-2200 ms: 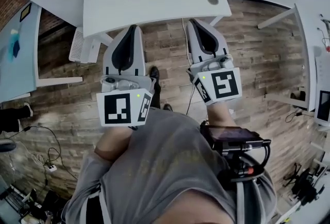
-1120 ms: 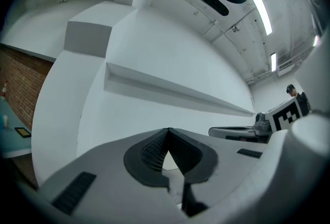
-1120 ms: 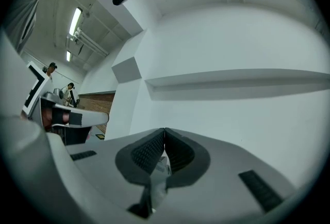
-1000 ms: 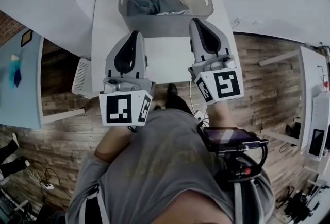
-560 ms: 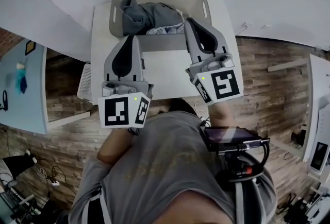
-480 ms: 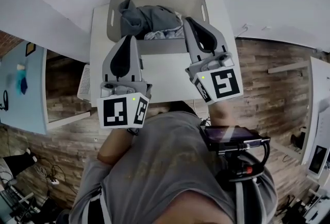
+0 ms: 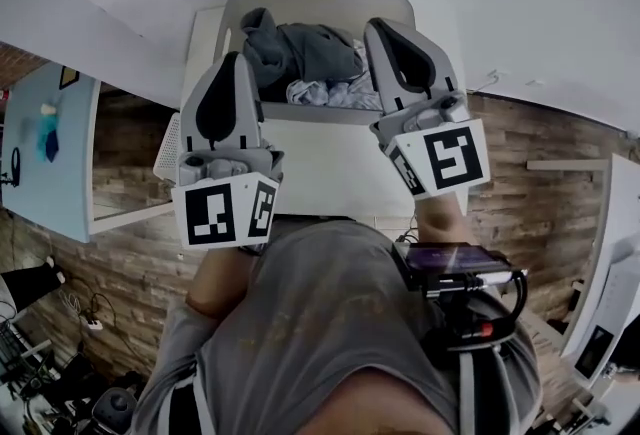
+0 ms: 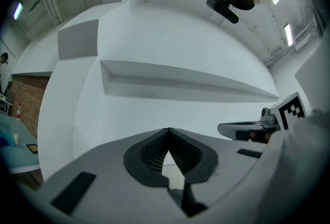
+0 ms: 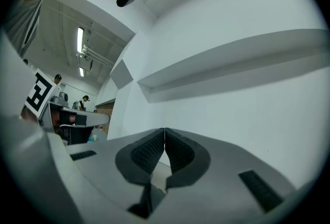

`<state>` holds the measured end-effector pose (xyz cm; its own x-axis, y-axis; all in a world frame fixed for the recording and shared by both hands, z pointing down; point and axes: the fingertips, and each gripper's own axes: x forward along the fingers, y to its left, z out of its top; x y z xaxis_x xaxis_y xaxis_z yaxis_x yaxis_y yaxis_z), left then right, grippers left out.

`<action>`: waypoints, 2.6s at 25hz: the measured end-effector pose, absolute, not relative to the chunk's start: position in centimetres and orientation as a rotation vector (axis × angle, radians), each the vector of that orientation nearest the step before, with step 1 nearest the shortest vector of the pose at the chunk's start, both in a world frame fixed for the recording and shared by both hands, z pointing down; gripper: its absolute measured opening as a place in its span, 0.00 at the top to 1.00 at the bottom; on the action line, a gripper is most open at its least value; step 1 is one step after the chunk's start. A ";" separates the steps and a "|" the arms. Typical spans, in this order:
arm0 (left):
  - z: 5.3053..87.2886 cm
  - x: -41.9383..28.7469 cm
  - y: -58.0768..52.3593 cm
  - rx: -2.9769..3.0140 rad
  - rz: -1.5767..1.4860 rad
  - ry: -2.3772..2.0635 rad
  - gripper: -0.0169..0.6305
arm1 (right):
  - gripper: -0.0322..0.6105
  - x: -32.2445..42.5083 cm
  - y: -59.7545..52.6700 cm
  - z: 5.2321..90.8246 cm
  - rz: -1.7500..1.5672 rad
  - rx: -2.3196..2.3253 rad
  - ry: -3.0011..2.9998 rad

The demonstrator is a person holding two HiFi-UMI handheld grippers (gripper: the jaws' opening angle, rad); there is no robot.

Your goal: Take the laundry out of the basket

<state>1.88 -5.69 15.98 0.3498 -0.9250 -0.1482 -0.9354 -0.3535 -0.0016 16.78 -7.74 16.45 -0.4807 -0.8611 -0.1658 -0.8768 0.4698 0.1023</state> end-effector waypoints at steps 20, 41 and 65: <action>21.5 -10.0 -14.6 -2.470 0.173 2.046 0.96 | 0.94 5.6 -19.1 24.2 0.068 -1.321 3.037; 32.1 -18.3 -19.2 -2.577 0.217 2.338 0.96 | 0.39 -1.4 -18.7 38.6 -0.307 -1.120 3.595; 28.2 -17.8 -17.8 -2.505 0.254 2.316 0.96 | 0.89 0.0 -18.2 35.5 -0.444 -1.026 3.473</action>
<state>-17.85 -17.84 28.16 0.0901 -0.9927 0.0799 -0.9518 -0.0622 0.3003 0.01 -18.21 35.54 -0.7262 -0.4425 0.5262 -0.5606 0.8241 -0.0807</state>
